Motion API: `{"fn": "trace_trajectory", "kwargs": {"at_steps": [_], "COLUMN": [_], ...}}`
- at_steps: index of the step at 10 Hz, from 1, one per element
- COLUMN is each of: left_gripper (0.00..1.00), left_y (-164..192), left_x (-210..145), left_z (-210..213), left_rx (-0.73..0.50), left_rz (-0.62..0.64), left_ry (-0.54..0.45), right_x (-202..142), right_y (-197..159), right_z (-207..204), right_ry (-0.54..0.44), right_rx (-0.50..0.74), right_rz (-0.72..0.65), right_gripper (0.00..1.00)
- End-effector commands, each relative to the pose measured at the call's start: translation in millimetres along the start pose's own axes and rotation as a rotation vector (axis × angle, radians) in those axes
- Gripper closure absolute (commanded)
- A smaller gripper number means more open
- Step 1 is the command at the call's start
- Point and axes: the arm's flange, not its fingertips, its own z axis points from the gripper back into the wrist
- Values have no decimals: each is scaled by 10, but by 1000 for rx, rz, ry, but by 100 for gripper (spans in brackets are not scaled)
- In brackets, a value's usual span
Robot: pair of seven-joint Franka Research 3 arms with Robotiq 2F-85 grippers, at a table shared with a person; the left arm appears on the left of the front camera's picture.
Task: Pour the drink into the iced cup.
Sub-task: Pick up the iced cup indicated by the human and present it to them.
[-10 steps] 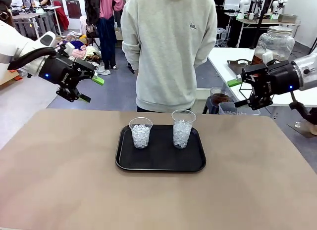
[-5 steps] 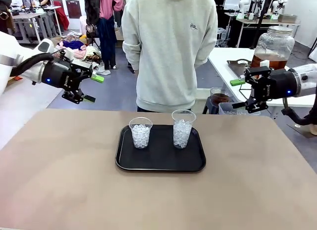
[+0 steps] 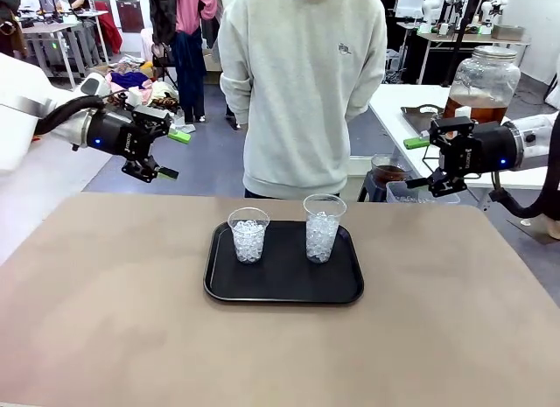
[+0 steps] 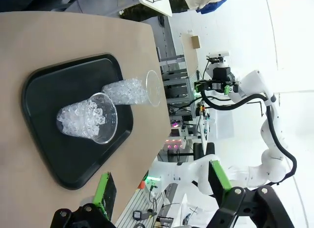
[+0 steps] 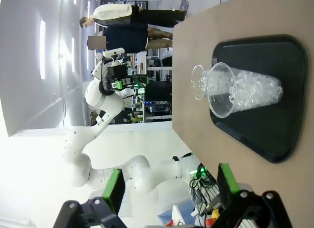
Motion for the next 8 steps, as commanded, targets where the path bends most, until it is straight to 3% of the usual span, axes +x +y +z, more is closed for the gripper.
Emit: {"fn": "trace_trajectory", "kwargs": {"at_steps": [1,8], "left_gripper": [0,0], "left_y": [-19,-19], "left_x": [-13,-13], "left_z": [-16,-16], "left_rx": [6,6], "left_rz": [-5,-5], "left_ry": [3,3], "right_x": [36,0], "right_y": [35,0], "right_z": [-7,0], "right_ry": [-4,0], "right_rx": [6,0], "right_rz": [35,0], "right_gripper": [0,0]}}
